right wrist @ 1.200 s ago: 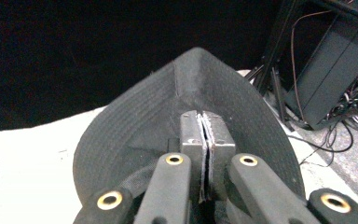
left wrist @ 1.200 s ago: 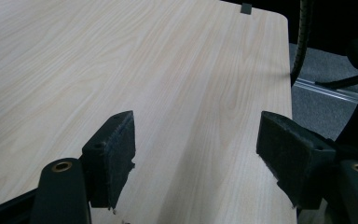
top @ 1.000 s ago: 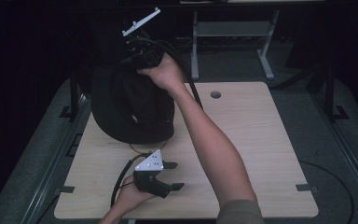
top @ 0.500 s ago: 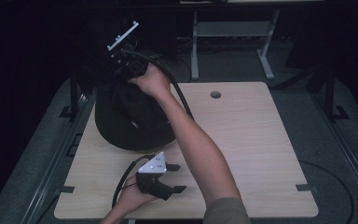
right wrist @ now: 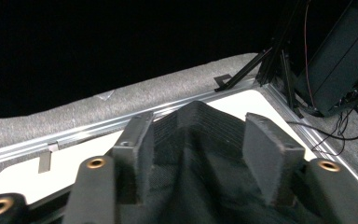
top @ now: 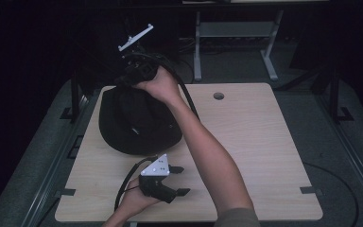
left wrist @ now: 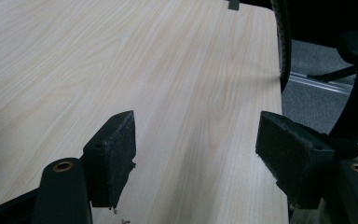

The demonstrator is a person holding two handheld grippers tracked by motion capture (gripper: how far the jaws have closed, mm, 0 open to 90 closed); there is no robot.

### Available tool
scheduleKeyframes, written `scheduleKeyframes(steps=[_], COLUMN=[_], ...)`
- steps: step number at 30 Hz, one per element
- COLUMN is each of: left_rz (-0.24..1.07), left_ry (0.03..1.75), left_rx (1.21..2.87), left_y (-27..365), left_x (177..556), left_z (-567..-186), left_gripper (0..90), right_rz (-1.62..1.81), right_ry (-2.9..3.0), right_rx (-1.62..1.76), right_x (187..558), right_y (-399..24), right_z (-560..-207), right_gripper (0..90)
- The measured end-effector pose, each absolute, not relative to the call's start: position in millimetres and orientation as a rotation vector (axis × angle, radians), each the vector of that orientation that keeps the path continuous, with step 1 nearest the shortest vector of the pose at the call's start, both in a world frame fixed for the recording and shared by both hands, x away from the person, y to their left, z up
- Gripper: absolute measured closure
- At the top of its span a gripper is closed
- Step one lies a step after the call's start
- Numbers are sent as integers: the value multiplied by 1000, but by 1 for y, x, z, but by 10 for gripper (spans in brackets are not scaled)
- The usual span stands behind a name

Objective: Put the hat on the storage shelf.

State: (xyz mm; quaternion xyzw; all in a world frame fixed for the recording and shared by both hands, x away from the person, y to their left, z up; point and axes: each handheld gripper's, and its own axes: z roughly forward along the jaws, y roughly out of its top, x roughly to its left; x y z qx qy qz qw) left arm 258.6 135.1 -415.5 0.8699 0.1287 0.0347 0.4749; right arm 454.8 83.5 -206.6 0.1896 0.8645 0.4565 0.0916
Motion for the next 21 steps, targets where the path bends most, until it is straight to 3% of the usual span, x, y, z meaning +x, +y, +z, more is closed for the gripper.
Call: scheduleKeyframes(steps=[13,21], left_rz=[83,70], left_ry=[320,309], left_rx=[2114,2137], left_y=[133,130], left_x=[261,259], left_z=[-417,-417], left_gripper=[279,277], right_rz=[1502,1561], right_ry=[2501,2451], right_rx=[607,663], right_x=[436,420], right_y=[34,-18], right_z=[-201,-207], right_gripper=[343,301])
